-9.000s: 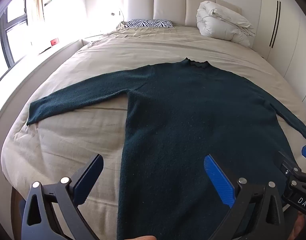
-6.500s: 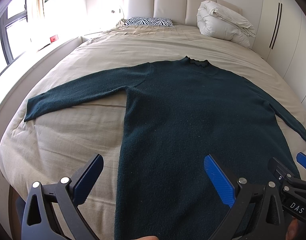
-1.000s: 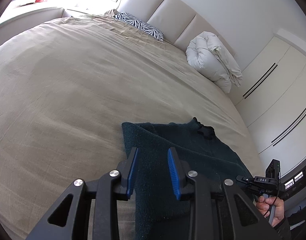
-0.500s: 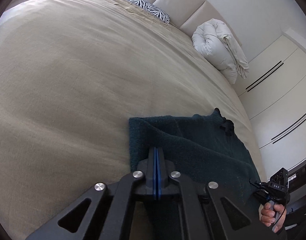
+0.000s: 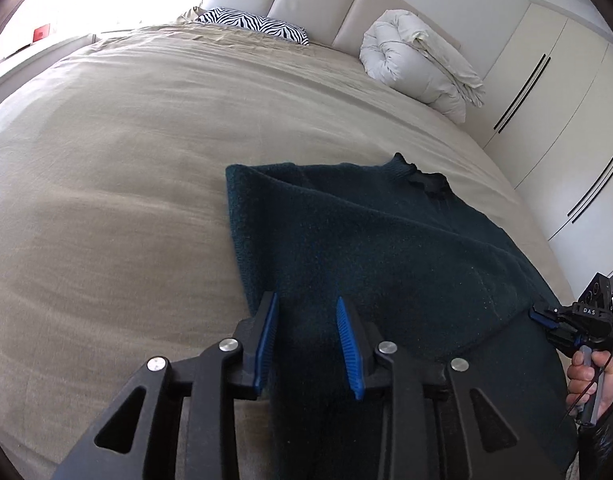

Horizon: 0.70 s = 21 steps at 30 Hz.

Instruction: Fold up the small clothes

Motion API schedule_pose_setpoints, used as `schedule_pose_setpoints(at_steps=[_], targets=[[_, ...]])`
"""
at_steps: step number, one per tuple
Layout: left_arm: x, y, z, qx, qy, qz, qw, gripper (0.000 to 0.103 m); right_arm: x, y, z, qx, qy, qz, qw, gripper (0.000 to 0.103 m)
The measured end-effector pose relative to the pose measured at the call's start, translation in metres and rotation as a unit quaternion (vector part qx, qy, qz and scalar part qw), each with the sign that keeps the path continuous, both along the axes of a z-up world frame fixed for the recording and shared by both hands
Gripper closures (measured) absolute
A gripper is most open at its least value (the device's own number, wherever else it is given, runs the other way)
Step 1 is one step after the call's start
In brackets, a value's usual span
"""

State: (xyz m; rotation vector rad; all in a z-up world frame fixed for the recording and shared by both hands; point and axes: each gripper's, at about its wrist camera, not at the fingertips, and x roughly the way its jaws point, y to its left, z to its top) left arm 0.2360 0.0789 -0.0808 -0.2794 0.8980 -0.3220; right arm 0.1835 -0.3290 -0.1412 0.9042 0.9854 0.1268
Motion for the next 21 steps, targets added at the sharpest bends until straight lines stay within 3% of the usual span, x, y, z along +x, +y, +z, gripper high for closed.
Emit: schedule_pose_setpoints(at_steps=[2,3,6,9,11,15,21], targets=[[-0.010,-0.001,0.004,0.011,0.006,-0.003,0.9999,0.057,-0.019,-0.006,0.005,-0.006,-0.003,-0.005,1.000,0.090],[-0.016,-0.002,0.004,0.014,0.011,-0.011,0.9998,0.057,-0.029,-0.009,0.008,-0.009,-0.004,-0.009,1.000,0.086],[-0.040,-0.010,0.014,0.038,-0.001,-0.018,0.9991,0.057,-0.074,-0.035,0.018,-0.005,-0.028,-0.045,0.999,0.053],[-0.062,-0.014,0.031,0.005,-0.017,-0.010,0.9998,0.047,-0.125,-0.082,0.032,-0.006,-0.052,-0.124,0.991,0.040],[-0.073,-0.024,0.040,-0.021,-0.025,-0.012,0.9994,0.040,-0.155,-0.117,0.034,0.000,-0.062,-0.179,0.982,0.040],[-0.083,-0.052,0.046,-0.038,-0.020,-0.033,0.9985,0.035,-0.204,-0.185,0.014,0.045,-0.033,-0.293,0.954,0.040],[-0.086,-0.085,0.036,-0.060,0.020,-0.049,0.9968,0.035,-0.231,-0.248,-0.008,0.112,-0.057,-0.381,0.916,0.044]])
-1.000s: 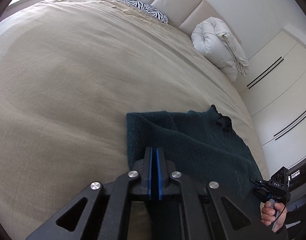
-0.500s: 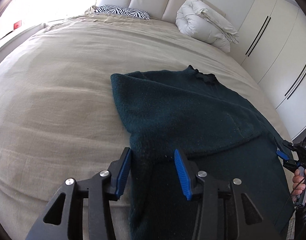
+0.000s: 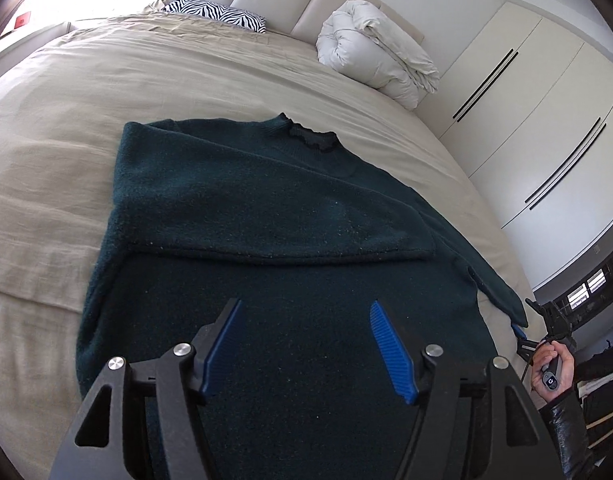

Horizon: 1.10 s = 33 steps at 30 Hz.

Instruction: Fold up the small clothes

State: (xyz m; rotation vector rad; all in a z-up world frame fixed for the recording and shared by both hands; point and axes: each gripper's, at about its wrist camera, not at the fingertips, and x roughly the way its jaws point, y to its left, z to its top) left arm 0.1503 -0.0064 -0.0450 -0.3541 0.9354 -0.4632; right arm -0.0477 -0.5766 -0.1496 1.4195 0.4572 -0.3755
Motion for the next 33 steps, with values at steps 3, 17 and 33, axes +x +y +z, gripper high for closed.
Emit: schedule_pose_setpoints(at_steps=[3,17,33], targets=[[0.003,-0.007,-0.004,-0.015,0.014,0.001,0.9998,0.035,-0.003,-0.033,-0.004,0.007,0.002,-0.031,1.000,0.061],[0.034,0.010,0.006,-0.091,0.026,0.025,0.9952,0.023,0.081,0.026,0.131,-0.263,0.047,0.134,0.954,0.096],[0.071,0.000,-0.042,-0.223,0.131,0.019,0.9658,0.013,0.178,0.435,0.065,-0.439,0.075,0.499,0.743,0.091]])
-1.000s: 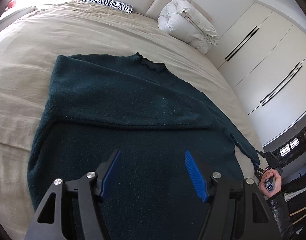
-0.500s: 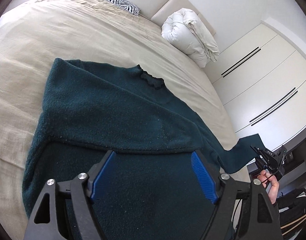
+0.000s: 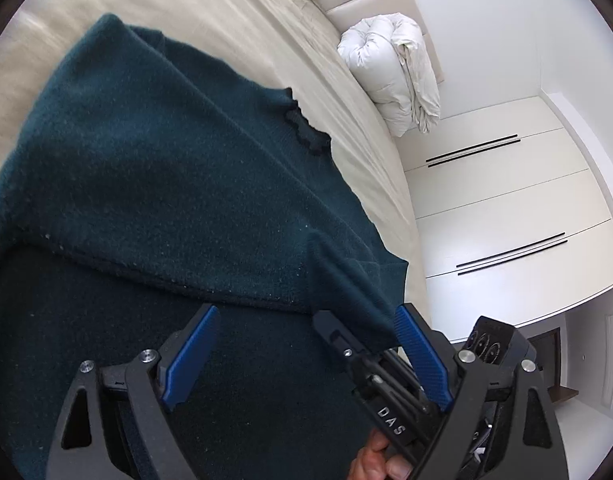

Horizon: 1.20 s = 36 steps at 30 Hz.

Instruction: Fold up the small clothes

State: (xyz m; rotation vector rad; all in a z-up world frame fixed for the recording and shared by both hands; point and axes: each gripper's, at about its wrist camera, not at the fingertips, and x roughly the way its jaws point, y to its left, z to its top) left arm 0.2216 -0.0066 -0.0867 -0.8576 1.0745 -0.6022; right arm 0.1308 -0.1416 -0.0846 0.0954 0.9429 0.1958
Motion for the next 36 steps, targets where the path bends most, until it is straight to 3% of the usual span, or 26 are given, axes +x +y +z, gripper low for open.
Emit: schedule_pose_setpoints(at_steps=[3,5,6,7,9,10,12,14,15,22,25,28,32,36], targets=[[0.006,-0.017,-0.005,0.011,0.008,-0.019,0.9997,0.012,-0.020,-0.011,-0.021,0.037,0.015,0.004,0.999,0.082],[0.009,-0.028,-0.006,0.023,0.007,-0.026,0.9994,0.008,-0.036,-0.020,-0.019,0.064,0.010,0.006,0.998,0.066],[0.010,-0.031,-0.006,0.028,0.007,-0.026,0.9992,0.008,-0.035,-0.034,-0.019,0.081,0.010,0.005,0.997,0.046],[0.011,-0.035,-0.005,0.030,0.007,-0.027,0.9991,0.008,-0.045,-0.042,-0.016,0.100,0.005,-0.001,0.995,0.040],[0.014,-0.041,-0.003,0.037,0.006,-0.031,0.9988,0.010,-0.060,-0.052,-0.012,0.122,0.001,-0.006,0.993,0.040],[0.015,-0.045,-0.003,0.041,0.006,-0.033,0.9986,0.017,-0.071,-0.059,-0.014,0.130,0.004,-0.010,0.991,0.040],[0.019,-0.052,-0.005,0.053,0.018,-0.046,0.9974,0.047,-0.083,-0.073,-0.018,0.158,0.019,-0.030,0.987,0.040],[0.021,-0.058,-0.006,0.067,0.028,-0.060,0.9956,0.094,-0.096,-0.091,-0.025,0.195,0.025,-0.043,0.980,0.040],[0.020,-0.060,-0.003,0.080,0.021,-0.062,0.9946,0.096,-0.103,-0.099,-0.028,0.206,0.025,-0.051,0.977,0.040],[0.024,-0.051,0.069,0.122,-0.085,-0.073,0.9862,0.095,-0.117,-0.139,-0.039,0.260,0.025,-0.086,0.962,0.041],[0.036,-0.030,0.086,0.138,-0.111,-0.060,0.9824,0.095,-0.118,-0.146,-0.040,0.268,0.024,-0.090,0.959,0.041],[0.047,0.001,0.079,0.153,-0.103,-0.033,0.9823,0.095,-0.120,-0.154,-0.042,0.283,0.025,-0.095,0.954,0.041],[0.063,0.041,0.044,0.170,-0.064,0.000,0.9833,0.095,-0.121,-0.167,-0.039,0.298,0.023,-0.111,0.948,0.041],[0.068,0.055,0.014,0.178,-0.038,0.001,0.9832,0.095,-0.111,-0.182,-0.034,0.311,0.019,-0.133,0.941,0.040]])
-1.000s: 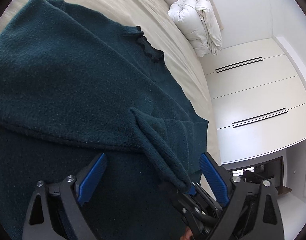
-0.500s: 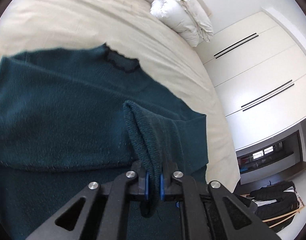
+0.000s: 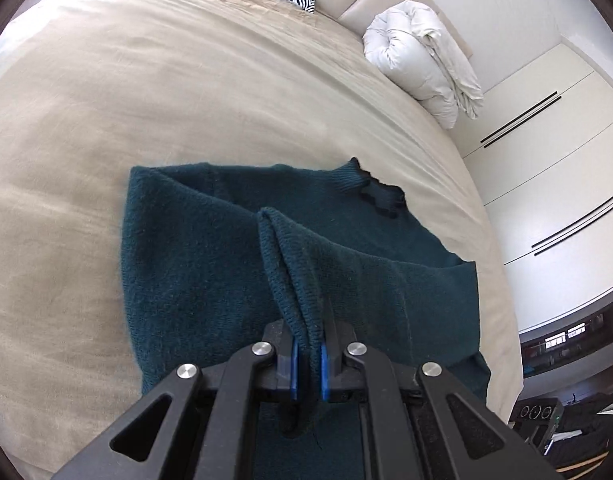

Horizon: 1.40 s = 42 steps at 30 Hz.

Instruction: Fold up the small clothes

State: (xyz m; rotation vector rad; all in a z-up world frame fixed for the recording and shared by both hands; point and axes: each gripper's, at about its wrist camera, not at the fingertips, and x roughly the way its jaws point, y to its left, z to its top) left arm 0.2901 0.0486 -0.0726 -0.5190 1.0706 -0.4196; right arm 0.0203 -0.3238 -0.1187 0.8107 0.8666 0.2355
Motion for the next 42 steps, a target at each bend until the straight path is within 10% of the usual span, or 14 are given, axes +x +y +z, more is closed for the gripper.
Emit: schedule_pose_setpoints(at_steps=[20,35,42], targets=[[-0.001,-0.027,-0.006,-0.003,-0.024,-0.030,0.9993,0.095,0.076,-0.108,-0.007,0.124,-0.010,-0.148,0.981,0.041],[0.006,-0.031,-0.004,0.018,-0.043,-0.034,0.9984,0.093,0.011,-0.139,0.011,0.157,-0.041,-0.141,0.977,0.038],[0.012,-0.030,-0.015,0.030,-0.038,-0.035,0.9982,0.088,0.043,-0.143,0.049,0.132,-0.063,-0.107,0.983,0.038]])
